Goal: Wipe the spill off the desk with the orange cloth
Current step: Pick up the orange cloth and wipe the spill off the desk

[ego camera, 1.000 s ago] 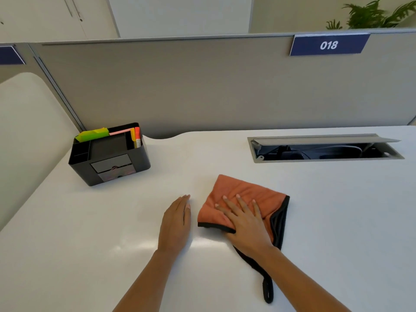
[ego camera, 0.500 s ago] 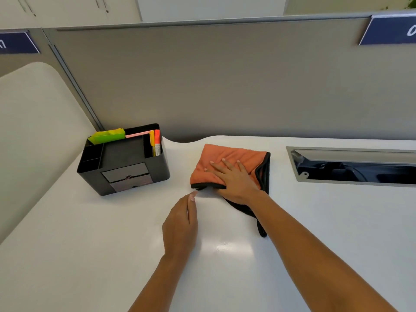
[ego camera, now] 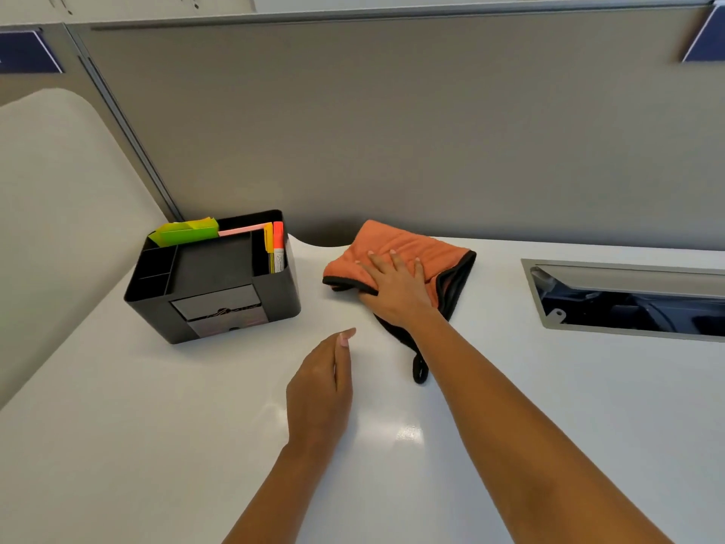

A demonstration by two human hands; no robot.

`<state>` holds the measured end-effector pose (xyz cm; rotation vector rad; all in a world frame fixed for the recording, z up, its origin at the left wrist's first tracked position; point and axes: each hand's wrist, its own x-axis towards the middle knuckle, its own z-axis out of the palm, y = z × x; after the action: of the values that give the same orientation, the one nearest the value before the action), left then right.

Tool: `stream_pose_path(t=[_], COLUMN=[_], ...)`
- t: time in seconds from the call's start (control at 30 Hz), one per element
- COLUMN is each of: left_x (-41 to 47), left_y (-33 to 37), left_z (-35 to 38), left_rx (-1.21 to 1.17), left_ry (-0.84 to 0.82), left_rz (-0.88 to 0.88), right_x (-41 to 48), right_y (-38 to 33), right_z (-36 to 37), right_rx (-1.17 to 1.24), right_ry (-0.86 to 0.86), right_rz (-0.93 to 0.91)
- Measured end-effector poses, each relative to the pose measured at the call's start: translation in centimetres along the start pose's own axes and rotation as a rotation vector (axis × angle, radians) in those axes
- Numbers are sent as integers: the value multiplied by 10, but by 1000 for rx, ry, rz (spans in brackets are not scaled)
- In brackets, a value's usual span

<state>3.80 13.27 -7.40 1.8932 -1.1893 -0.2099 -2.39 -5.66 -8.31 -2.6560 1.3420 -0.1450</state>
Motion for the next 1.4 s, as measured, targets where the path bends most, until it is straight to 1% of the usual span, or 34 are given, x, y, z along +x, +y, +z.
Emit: stream_pose_path(t=[0.17,0.27,0.37,0.43,0.5,0.57,0.6,0.63,0.67,0.7,0.73,0.77,0.83,0.93,0.97,1.07,1.1,1.13,1.17,1.2,1.23,1.33,1.4], left_x=[3,6,7,9,10,9,9,9,9,8,9,9,10,14,16,25,29,33,38,43,48,63,73], left_y=[14,25,36,38,33,27,25,22,19,16,13,9,3,-2,-3,-7,-8,-9,-11,-11,-11,-12,-15], left_z=[-11,-23,-33,-36,-36,-36,-37,-38,-40,-42,-44,-46,-50,-58,-60,-68,-71,-74,-77,-80,-83,-93,-99], left_rx=[-32,-42,-23,-1,40,82,95,102,107,110,114,119,122,116,114,109,107,105,101,100,105,132,141], left_ry=[27,42,45,-9,-65,-92,-91,-88,-83,-76,-67,-56,-35,7,19,39,50,62,72,82,95,146,176], left_rz=[29,84,132,119,87,62,48,31,13,-6,-26,-42,-76,-116,-119,-111,-109,-107,-106,-103,-98,-68,-60], right_x=[-63,-107,-146,-165,-183,-206,-218,-230,-242,-253,-261,-271,-297,-325,-331,-329,-321,-312,-300,-291,-281,-240,-198], right_y=[-22,-55,-95,-115,-124,-122,-117,-109,-99,-88,-75,-63,-42,-22,-23,-18,-18,-23,-26,-29,-35,-60,-73], right_z=[3,-7,-5,5,17,21,21,24,28,32,37,39,37,26,22,15,-2,-22,-35,-49,-62,-82,-82], right_rx=[32,59,106,139,136,91,57,-26,-154,-287,-359,-389,-447,-529,-511,-307,-211,-63,78,262,393,586,638], right_ry=[-33,-80,-44,1,-73,-104,-95,-98,-89,-106,-118,-130,-139,-73,-103,-246,-314,-422,-377,-356,-329,-66,16], right_rz=[-60,-131,-223,-338,-477,-646,-748,-834,-877,-869,-813,-740,-681,-625,-594,-562,-510,-437,-485,-457,-410,-187,-93])
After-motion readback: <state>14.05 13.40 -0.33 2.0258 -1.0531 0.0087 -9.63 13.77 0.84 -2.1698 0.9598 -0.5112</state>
